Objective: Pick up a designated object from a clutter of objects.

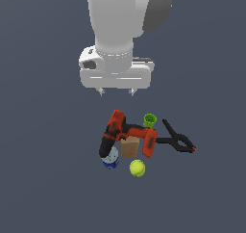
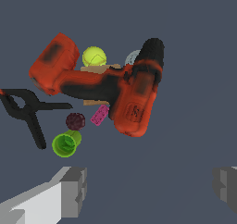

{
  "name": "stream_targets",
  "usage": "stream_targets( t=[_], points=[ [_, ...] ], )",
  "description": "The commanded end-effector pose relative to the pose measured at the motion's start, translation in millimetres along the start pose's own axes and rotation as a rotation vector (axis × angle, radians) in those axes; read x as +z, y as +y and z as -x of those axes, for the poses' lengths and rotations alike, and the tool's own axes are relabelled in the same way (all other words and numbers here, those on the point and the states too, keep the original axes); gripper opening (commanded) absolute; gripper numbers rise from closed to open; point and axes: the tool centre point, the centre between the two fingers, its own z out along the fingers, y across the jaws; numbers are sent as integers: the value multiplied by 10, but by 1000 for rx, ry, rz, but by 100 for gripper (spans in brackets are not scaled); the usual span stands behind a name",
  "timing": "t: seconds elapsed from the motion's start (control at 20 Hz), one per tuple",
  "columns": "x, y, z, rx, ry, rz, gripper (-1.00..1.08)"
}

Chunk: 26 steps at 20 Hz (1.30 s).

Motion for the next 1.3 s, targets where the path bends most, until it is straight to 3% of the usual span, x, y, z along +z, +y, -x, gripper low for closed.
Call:
stream_targets(
  t=[0.0,0.55,1.25],
  points=[
    [0,0,0,0,0,0,100],
    [-15,-194,12,-85,-1,17,100],
    [356,-283,-105,24,6,10,100]
  ],
)
